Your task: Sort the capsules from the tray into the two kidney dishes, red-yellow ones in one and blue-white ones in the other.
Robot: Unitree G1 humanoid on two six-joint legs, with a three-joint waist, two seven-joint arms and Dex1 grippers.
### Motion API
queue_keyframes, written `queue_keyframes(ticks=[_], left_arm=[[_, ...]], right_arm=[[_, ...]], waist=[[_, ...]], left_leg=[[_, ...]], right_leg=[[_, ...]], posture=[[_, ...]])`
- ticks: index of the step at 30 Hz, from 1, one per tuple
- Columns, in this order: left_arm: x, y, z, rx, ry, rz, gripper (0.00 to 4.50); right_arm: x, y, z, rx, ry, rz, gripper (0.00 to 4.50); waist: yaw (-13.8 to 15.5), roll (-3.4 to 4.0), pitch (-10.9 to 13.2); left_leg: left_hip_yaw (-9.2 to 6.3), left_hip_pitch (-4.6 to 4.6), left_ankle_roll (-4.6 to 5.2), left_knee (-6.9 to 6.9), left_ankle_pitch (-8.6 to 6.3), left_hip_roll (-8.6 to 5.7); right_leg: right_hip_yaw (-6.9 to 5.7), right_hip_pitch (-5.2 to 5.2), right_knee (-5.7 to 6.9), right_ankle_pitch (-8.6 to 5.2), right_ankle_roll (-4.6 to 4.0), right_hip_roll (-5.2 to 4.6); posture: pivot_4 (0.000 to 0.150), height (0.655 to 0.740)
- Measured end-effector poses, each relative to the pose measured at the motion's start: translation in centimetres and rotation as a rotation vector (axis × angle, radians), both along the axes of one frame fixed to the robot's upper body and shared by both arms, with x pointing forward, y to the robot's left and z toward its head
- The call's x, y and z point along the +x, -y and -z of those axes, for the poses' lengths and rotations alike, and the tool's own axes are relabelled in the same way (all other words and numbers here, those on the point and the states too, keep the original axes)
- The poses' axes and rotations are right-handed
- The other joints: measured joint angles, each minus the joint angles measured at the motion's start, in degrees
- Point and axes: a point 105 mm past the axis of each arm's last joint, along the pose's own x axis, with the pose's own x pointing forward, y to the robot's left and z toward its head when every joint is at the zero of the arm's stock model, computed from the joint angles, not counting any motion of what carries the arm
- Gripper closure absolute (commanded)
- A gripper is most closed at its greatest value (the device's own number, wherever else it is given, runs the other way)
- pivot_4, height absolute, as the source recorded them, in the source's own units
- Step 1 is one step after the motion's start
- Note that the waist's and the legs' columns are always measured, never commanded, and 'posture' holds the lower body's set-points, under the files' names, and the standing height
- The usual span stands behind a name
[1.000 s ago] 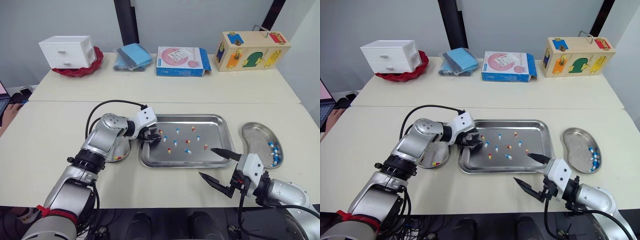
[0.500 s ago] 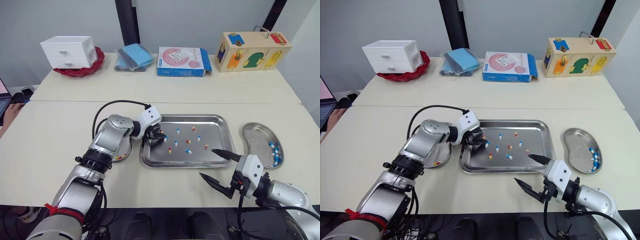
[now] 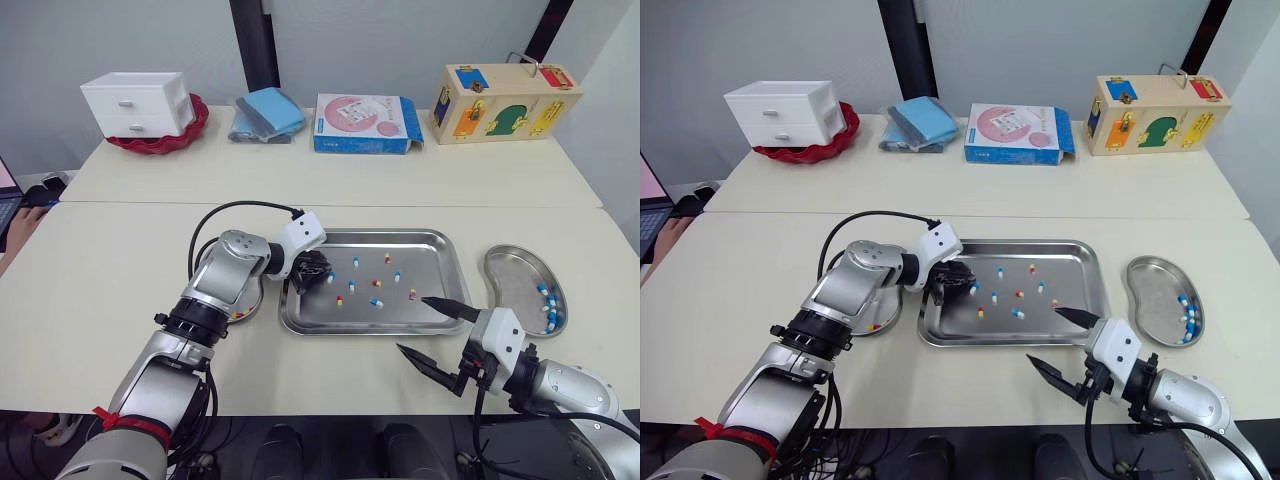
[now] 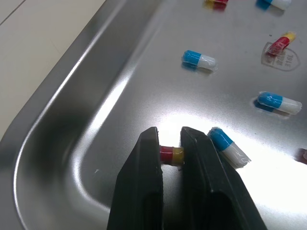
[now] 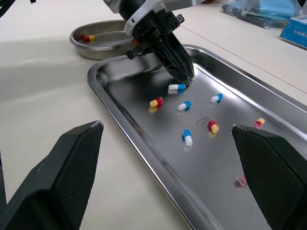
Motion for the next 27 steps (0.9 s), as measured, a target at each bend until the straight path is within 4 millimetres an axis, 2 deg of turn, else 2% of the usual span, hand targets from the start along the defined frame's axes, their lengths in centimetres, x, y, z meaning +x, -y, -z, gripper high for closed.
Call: queue_keyframes(ticks=[7,9,11,15,17,24,27], left_arm=[[-0.2,0.7,-0.6,-0.019,0.010,0.013,4.17],[-0.4,0.9,-1.6,-0.030,0.029,0.024,4.17],[-0.7,0.4,-3.4,-0.051,0.063,0.019,4.17],[-1.3,-2.1,-6.9,-0.066,0.120,-0.032,4.17],[-1.7,-3.5,-7.8,-0.068,0.127,-0.069,4.17],[-3.7,-9.1,-8.4,-0.076,0.078,-0.279,4.17],[-4.9,-11.0,-8.1,-0.089,0.059,-0.370,4.17]], right_arm=[[-0.1,0.0,0.0,0.000,0.003,-0.001,0.00],[-0.2,0.1,0.0,-0.005,0.003,-0.012,0.00],[-0.4,0.3,0.0,-0.021,0.009,-0.026,0.00],[-0.7,0.7,0.2,-0.055,0.010,-0.078,0.00],[-0.6,0.6,0.1,-0.059,0.019,-0.110,0.00],[-0.2,-0.6,-1.0,-0.050,0.085,-0.243,0.00],[-0.4,-1.4,-0.8,-0.041,0.089,-0.302,0.00]], waist=[[0.00,0.00,0.01],[-0.01,0.00,0.01],[-0.07,0.00,0.02],[-0.29,0.04,0.04],[-0.24,0.04,0.04],[-0.16,0.05,0.08],[-0.11,0.05,0.08]], left_leg=[[0.00,-0.08,0.00,0.00,0.00,0.00],[0.00,-0.10,0.00,-0.01,0.00,0.00],[0.00,-0.10,0.00,-0.02,0.00,0.00],[0.00,-0.05,0.00,-0.04,0.00,0.01],[0.00,-0.05,0.00,-0.02,0.00,0.01],[-0.02,-0.08,0.00,-0.03,0.00,0.02],[-0.03,-0.07,0.00,-0.04,0.00,0.03]], right_leg=[[0.00,-0.06,-0.01,0.00,0.00,0.00],[0.00,-0.08,-0.03,0.00,0.00,0.00],[0.00,-0.09,-0.03,0.00,0.00,0.00],[0.01,-0.08,-0.01,0.00,0.00,0.01],[0.02,-0.07,-0.01,0.00,0.00,0.01],[0.00,-0.09,-0.03,0.00,0.00,0.01],[-0.01,-0.09,-0.03,-0.01,0.00,0.01]], posture=[[0.150,0.7400],[0.150,0.7400],[0.150,0.7400],[0.150,0.7400],[0.150,0.7400],[0.150,0.7400],[0.150,0.7400]])
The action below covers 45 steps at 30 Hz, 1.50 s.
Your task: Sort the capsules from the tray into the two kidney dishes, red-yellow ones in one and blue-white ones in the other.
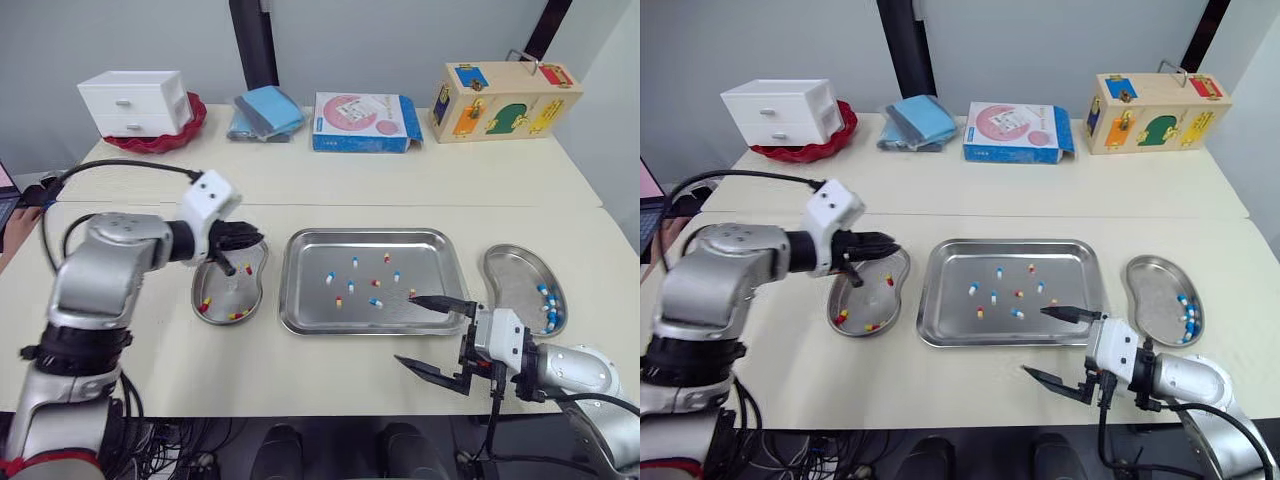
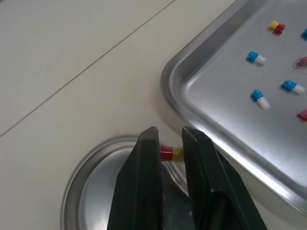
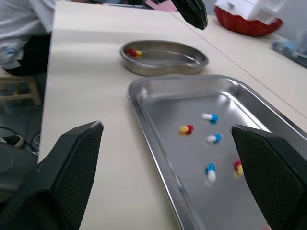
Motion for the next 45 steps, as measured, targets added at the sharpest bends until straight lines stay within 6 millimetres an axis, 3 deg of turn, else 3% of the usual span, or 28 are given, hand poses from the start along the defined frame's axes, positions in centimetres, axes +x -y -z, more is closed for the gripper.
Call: queue_keyframes(ticks=[8,21,29,36,40,45], left_arm=[[-1.5,-2.0,2.6,-0.025,-0.057,-0.111,4.17],[-2.0,-2.0,1.9,-0.124,-0.044,-0.092,0.08],[-3.2,-3.7,1.2,-0.145,0.035,-0.076,0.01],[-6.9,-9.7,2.2,-0.101,0.110,-0.201,0.01],[-9.6,-13.1,4.4,-0.100,0.102,-0.316,0.01],[-12.7,-15.0,7.6,-0.103,0.046,-0.403,0.01]], right_arm=[[0.5,-1.7,-0.1,0.045,0.007,-0.067,0.00],[0.6,-2.1,-0.2,0.048,0.009,-0.080,0.00],[1.0,-1.8,0.0,0.047,-0.006,-0.036,0.00],[1.0,3.0,0.1,-0.015,-0.058,0.176,0.00],[0.1,7.0,0.2,-0.087,-0.090,0.302,0.00],[-1.4,12.7,0.5,-0.201,-0.152,0.430,0.00]], waist=[[0.19,0.00,0.00],[0.09,0.00,0.01],[0.01,0.01,0.01],[0.10,0.03,0.03],[0.11,0.02,0.02],[0.21,-0.19,-0.11]], left_leg=[[-0.02,-0.01,0.00,0.03,0.00,0.00],[-0.02,0.00,0.00,0.01,0.00,0.00],[-0.01,0.00,0.00,-0.02,0.00,0.01],[0.03,0.01,-0.01,-0.09,-0.01,0.01],[0.08,0.05,-0.01,-0.09,-0.01,0.01],[0.09,0.06,-0.01,-0.09,-0.02,0.01]], right_leg=[[-0.01,0.01,0.02,0.00,-0.01,-0.01],[-0.01,-0.01,0.03,0.00,-0.01,0.00],[0.01,-0.03,0.02,0.00,-0.02,0.00],[0.03,-0.05,-0.01,-0.01,-0.05,-0.03],[0.04,0.00,-0.02,-0.01,-0.05,-0.05],[0.04,0.04,-0.06,-0.02,-0.06,-0.05]], posture=[[0.150,0.7400],[0.150,0.7400],[0.150,0.7400],[0.150,0.7400],[0.150,0.7400],[0.150,0.7400]])
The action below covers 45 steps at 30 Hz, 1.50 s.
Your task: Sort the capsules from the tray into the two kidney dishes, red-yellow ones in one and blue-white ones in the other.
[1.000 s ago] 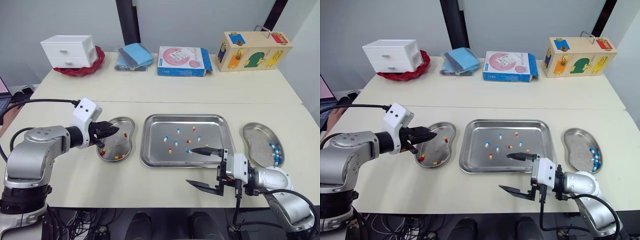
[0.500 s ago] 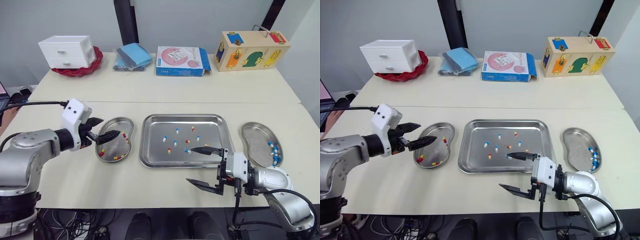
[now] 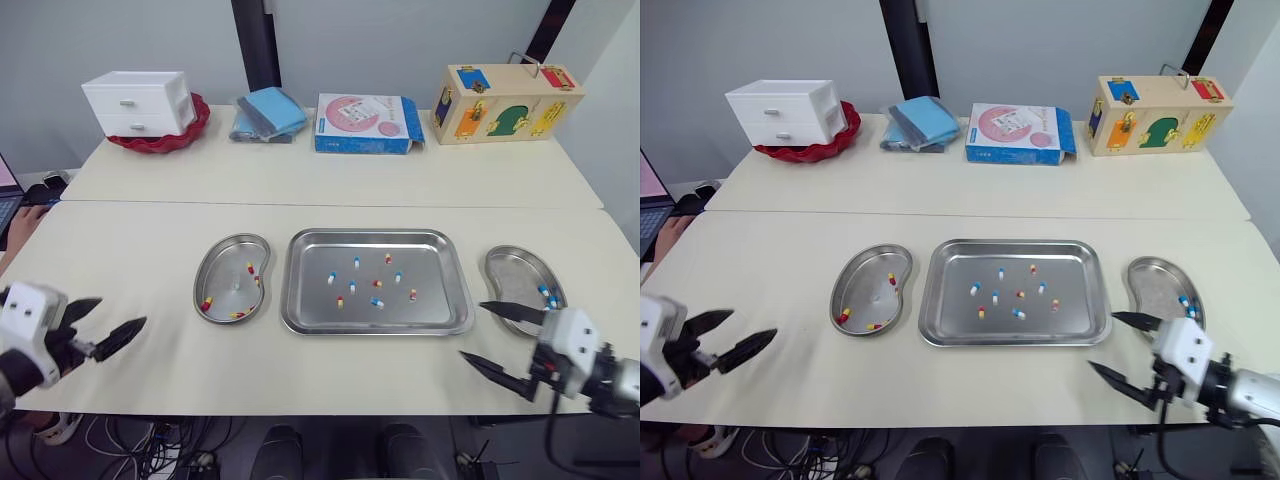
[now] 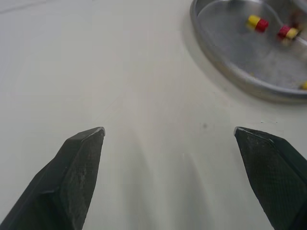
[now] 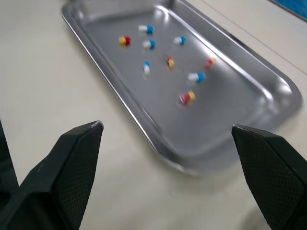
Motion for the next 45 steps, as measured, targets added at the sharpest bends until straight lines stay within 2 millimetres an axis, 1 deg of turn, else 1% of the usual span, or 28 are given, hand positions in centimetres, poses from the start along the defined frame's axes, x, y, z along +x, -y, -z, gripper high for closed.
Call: queue_keyframes(ticks=[4,8,10,17,28,31,33,36,39,42,45], left_arm=[[-1.7,0.4,1.3,-0.037,-0.047,0.022,0.01],[-2.7,0.5,1.8,-0.029,-0.057,0.038,0.01],[-3.0,0.5,2.0,-0.026,-0.063,0.045,0.01],[-3.2,0.9,1.9,-0.026,-0.052,0.056,0.01],[-2.9,0.9,2.0,-0.025,-0.030,0.083,0.01],[-3.1,0.8,2.4,-0.036,-0.042,0.084,0.01],[-3.2,1.0,2.5,-0.036,-0.043,0.098,0.01],[-3.3,1.0,2.5,-0.030,-0.041,0.107,0.01],[-3.9,1.3,2.9,-0.037,-0.052,0.105,0.01],[-4.7,1.9,3.5,-0.053,-0.066,0.108,0.01],[-5.2,2.5,3.6,-0.056,-0.074,0.116,0.01]], right_arm=[[-0.7,3.6,0.0,-0.032,-0.036,0.099,0.00],[-1.6,6.2,1.0,-0.048,-0.109,0.155,0.00],[-1.7,7.1,1.2,-0.059,-0.131,0.178,0.00],[-1.1,7.5,0.6,-0.068,-0.115,0.170,0.00],[-1.5,7.5,1.1,-0.099,-0.130,0.167,0.00],[-2.1,6.8,1.4,-0.107,-0.128,0.135,0.00],[-2.7,5.9,1.7,-0.107,-0.142,0.093,0.00],[-2.7,4.4,1.8,-0.096,-0.130,0.038,0.00],[-2.3,1.8,1.6,-0.061,-0.096,-0.049,0.00],[-0.9,-1.2,0.7,0.003,-0.016,-0.124,0.00],[0.0,-3.0,0.1,0.040,0.025,-0.168,0.00]], waist=[[-0.05,-0.06,-0.04],[-0.11,-0.05,-0.04],[-0.12,-0.06,-0.04],[-0.20,-0.06,-0.04],[-0.19,-0.05,-0.04],[-0.17,-0.05,-0.04],[-0.17,-0.05,-0.04],[-0.18,-0.07,-0.06],[-0.37,-0.06,-0.06],[-0.47,-0.07,-0.07],[-0.17,-0.12,-0.09]], left_leg=[[0.02,0.05,0.00,0.00,0.00,0.01],[0.07,0.06,0.00,0.00,0.00,0.00],[0.08,0.06,0.00,-0.01,0.00,0.01],[0.08,0.05,0.00,-0.02,0.00,0.01],[0.08,0.05,0.00,-0.02,0.00,0.01],[0.08,0.05,0.00,-0.04,0.00,0.01],[0.08,0.05,0.00,-0.03,0.00,0.01],[0.08,0.06,-0.01,-0.02,0.00,0.01],[0.08,0.07,-0.01,-0.04,-0.01,0.02],[0.07,0.06,-0.01,-0.02,-0.01,0.03],[0.07,0.04,-0.01,-0.02,-0.01,0.02]], right_leg=[[0.02,0.01,0.00,-0.02,-0.04,0.01],[0.07,0.01,0.00,-0.05,-0.08,0.00],[0.07,0.00,0.00,-0.06,-0.09,0.00],[0.08,0.00,0.00,-0.06,-0.08,0.01],[0.08,0.00,0.00,-0.06,-0.08,0.01],[0.07,-0.01,0.00,-0.07,-0.08,0.01],[0.07,0.00,0.00,-0.07,-0.08,0.01],[0.07,0.00,0.00,-0.06,-0.07,0.01],[0.09,0.00,0.00,-0.06,-0.07,0.01],[0.08,0.01,0.00,-0.06,-0.08,0.02],[0.08,0.00,0.00,-0.05,-0.08,0.02]], posture=[[0.150,0.7400],[0.150,0.7400],[0.150,0.7400],[0.150,0.7400],[0.150,0.7400],[0.150,0.7400],[0.150,0.7400],[0.150,0.7400],[0.150,0.7400],[0.150,0.7400],[0.150,0.7400]])
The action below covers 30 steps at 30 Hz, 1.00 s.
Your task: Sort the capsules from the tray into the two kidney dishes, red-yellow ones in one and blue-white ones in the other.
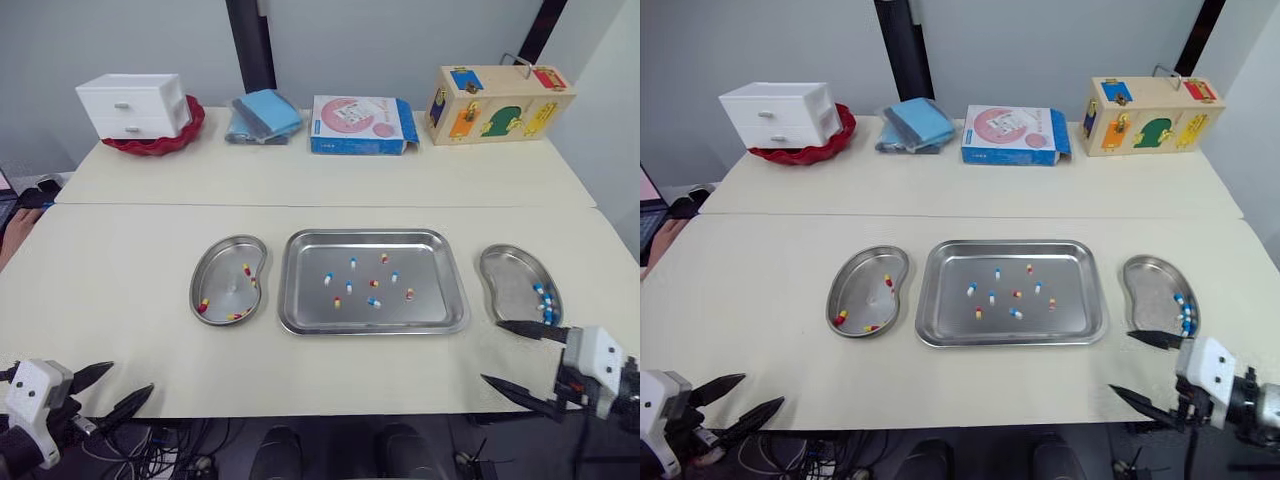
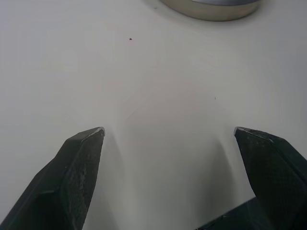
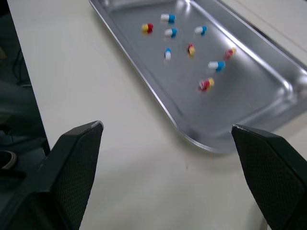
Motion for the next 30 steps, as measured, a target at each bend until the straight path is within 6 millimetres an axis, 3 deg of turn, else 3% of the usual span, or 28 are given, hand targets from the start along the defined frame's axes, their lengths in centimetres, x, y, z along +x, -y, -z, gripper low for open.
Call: queue_keyframes(ticks=[3,11,30], left_arm=[[-0.4,1.0,-0.3,-0.013,0.007,0.007,0.01],[0.1,2.9,-1.7,-0.029,0.028,0.057,0.01],[0.7,3.0,-2.0,-0.029,0.050,0.071,0.01]], right_arm=[[0.6,-1.6,0.1,0.041,0.014,-0.039,0.00],[1.0,-2.9,0.5,0.065,0.007,-0.069,0.00],[0.7,-2.4,2.0,0.067,-0.006,-0.068,0.00]], waist=[[0.28,-0.11,-0.06],[0.19,-0.10,-0.06],[0.12,-0.10,-0.06]], left_leg=[[-0.03,0.00,0.00,0.01,0.00,0.00],[-0.03,0.01,0.00,0.00,0.00,0.00],[-0.04,0.01,0.00,0.00,0.00,0.00]], right_leg=[[-0.03,0.01,-0.01,0.00,0.00,0.00],[-0.01,0.02,0.00,0.00,-0.01,0.01],[0.00,0.01,0.00,0.00,-0.02,0.01]], posture=[[0.150,0.7400],[0.150,0.7400],[0.150,0.7400]])
